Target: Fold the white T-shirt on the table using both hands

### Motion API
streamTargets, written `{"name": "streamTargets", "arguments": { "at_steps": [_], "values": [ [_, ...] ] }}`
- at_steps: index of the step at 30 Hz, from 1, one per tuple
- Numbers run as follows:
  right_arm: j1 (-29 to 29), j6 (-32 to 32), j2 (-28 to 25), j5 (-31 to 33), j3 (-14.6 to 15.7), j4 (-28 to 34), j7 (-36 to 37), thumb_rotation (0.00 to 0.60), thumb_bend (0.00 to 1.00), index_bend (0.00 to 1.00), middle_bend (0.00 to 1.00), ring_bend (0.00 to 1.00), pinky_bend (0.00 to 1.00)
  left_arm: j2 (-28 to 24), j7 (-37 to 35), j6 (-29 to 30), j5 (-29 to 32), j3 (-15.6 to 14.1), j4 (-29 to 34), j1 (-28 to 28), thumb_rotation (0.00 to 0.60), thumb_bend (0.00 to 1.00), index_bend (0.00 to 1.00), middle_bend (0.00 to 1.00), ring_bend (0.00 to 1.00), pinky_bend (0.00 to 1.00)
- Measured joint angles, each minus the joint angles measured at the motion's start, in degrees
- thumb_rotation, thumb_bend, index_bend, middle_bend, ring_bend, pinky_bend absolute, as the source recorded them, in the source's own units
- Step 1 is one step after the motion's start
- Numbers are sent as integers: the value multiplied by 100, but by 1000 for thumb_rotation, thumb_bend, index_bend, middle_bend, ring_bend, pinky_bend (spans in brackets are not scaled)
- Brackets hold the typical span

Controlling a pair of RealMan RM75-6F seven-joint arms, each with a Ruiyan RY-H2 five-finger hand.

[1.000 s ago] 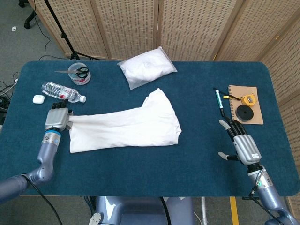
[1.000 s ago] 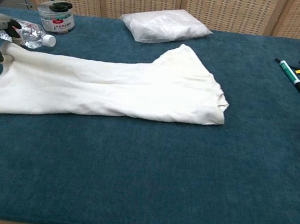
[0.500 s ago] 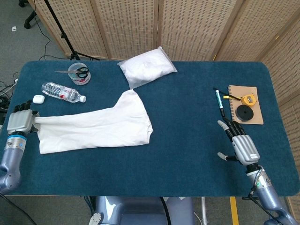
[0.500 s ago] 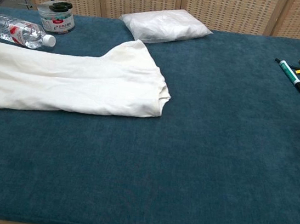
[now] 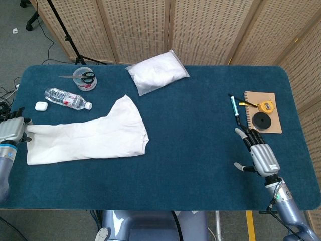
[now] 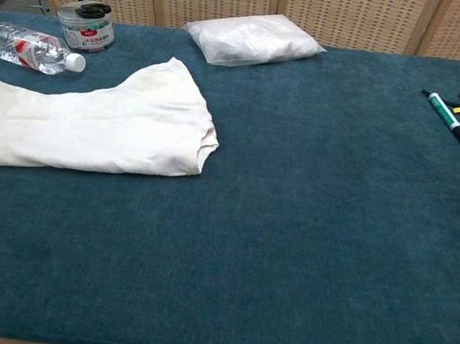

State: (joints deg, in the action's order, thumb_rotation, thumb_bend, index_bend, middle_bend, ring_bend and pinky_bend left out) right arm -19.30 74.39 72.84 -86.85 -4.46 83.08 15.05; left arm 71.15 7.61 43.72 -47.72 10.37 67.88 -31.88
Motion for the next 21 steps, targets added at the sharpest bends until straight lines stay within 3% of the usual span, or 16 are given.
{"name": "streamTargets", "arguments": {
  "at_steps": [5, 9, 16, 21],
  "values": [
    [11, 31, -39, -26, -5, 41, 47, 600, 0, 0, 0, 0, 0, -177, -144, 368, -586, 180, 868, -72, 600, 566, 800, 0, 0, 0],
    [16, 38, -67, -40, -4, 61, 81, 600, 0, 0, 0, 0, 0, -123, 202, 533, -553, 348, 1239, -371, 600, 570, 801, 0, 0, 0],
    [37, 88, -134, -20, -45, 81, 195, 600, 0, 0, 0, 0, 0, 728, 807, 557, -476, 490, 1006, -1084, 600, 573, 802, 0, 0, 0],
    [49, 104, -167, -7, -66, 77, 276, 600, 0, 0, 0, 0, 0, 1502, 1055, 519, -380, 572, 470, -1566, 600, 569, 801, 0, 0, 0]
  ]
}}
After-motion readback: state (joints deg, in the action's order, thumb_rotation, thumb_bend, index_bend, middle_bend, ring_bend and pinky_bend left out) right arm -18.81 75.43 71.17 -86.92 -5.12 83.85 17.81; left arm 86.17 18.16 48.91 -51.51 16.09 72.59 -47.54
